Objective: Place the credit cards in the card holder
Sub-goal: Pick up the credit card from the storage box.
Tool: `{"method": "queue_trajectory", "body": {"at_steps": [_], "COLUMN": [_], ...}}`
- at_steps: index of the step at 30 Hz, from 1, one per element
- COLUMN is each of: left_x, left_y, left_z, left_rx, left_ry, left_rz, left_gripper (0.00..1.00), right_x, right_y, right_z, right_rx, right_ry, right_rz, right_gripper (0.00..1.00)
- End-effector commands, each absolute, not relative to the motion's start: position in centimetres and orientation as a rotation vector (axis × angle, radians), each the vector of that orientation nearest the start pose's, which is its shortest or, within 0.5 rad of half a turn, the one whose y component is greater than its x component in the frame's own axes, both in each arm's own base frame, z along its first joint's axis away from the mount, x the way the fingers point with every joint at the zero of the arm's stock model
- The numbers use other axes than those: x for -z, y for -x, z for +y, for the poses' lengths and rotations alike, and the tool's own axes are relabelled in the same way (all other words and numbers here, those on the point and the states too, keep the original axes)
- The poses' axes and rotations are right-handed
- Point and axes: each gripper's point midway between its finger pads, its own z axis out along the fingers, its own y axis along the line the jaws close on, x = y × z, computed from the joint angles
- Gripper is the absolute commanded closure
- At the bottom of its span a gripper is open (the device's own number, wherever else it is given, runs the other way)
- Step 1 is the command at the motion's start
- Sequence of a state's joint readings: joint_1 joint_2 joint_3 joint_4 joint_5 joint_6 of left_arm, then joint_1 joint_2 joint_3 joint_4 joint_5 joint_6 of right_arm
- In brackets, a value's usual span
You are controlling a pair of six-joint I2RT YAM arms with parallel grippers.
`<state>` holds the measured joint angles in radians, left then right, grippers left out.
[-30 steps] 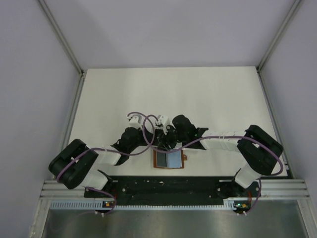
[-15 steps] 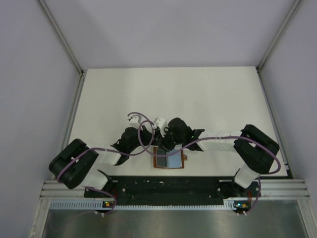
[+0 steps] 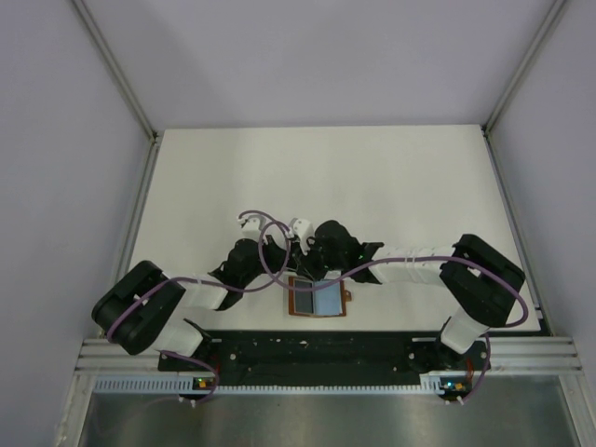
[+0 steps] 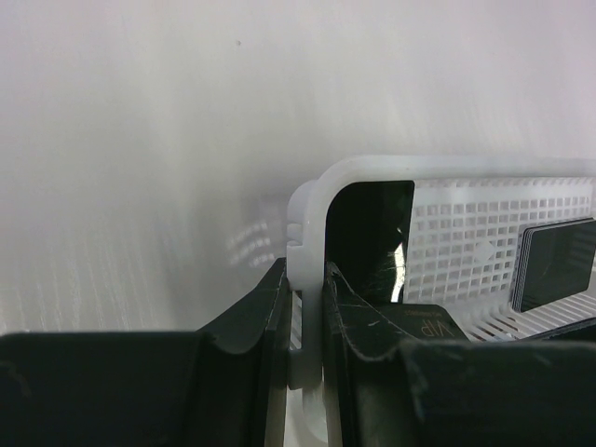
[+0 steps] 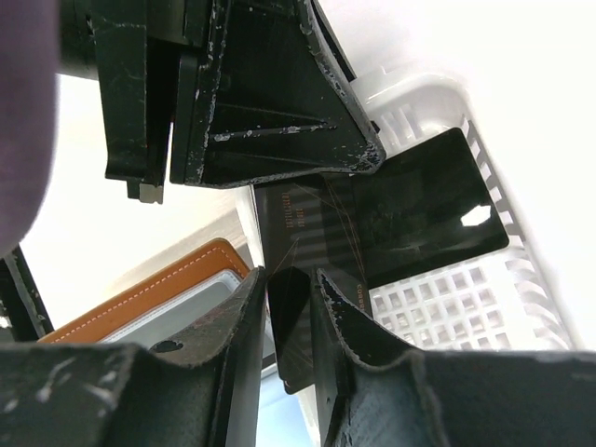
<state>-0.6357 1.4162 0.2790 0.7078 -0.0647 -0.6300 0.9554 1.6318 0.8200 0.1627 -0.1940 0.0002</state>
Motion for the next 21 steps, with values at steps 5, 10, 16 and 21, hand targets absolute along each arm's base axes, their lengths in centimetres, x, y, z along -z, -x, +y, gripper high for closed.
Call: {"method": "queue_trajectory", "body": {"at_steps": [5, 10, 16, 21], "left_x": [-6.7, -6.7, -7.0, -7.0], "left_y": [-29.0, -29.4, -29.7, -29.8], "left_z": [-22.3, -21.0, -20.5, -20.2], "left_rx": [0.751, 0.667, 0.633, 0.617], "left_ry": [0.083, 0.133, 0.139, 0.151], "left_rz": [2.002, 2.016, 2.009, 2.01], "left_gripper": [1.0, 1.0, 1.0, 0.91], "right_x": [-7.4, -7.4, -7.7, -7.8], "right_y": [-22.6, -24.3, -25.3, -25.8], "right_z": [37.0, 35.6, 34.2, 33.0], "right_rx": [-0.777, -0.717, -0.66, -0.635], "right_ry": [1.041, 0.955, 0.922, 0.884], "right_rz": [2.002, 2.026, 2.022, 2.029], "right_gripper": [0.88, 1.0, 1.0, 1.0]}}
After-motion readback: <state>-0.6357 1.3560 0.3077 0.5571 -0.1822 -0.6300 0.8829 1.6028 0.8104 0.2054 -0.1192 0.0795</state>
